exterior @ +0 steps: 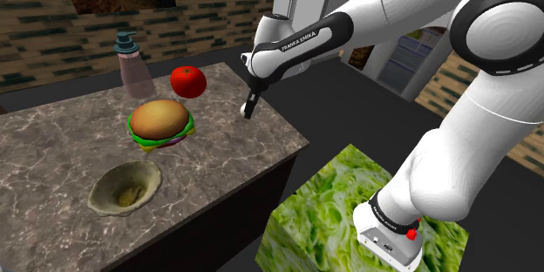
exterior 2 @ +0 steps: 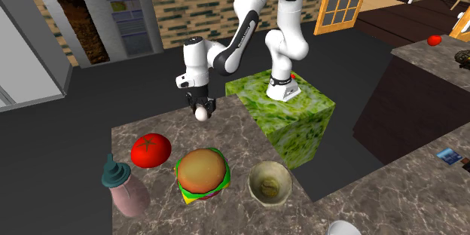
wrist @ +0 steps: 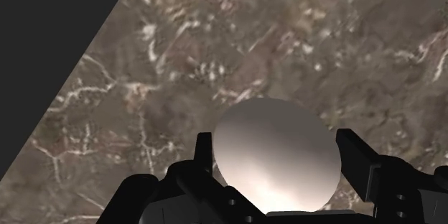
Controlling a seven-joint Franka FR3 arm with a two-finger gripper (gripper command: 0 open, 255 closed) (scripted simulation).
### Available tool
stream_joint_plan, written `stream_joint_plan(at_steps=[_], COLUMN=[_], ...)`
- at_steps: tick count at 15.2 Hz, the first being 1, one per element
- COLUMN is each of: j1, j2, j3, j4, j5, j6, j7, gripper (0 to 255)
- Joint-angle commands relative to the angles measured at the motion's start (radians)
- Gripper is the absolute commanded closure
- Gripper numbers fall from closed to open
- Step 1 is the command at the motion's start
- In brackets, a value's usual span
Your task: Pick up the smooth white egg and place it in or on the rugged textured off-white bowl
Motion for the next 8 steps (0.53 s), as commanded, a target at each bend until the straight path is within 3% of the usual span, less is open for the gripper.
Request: stream_joint_plan(at_steps=[1,8], j1=[0.0,0.0], j2=[0.0,-0.026], j3=[0.0,-0.001], j4=[0.0,0.012], j5=[0.0,-0.008], j6=[0.0,-0.038], j7=[0.0,0.009], gripper=[255,255])
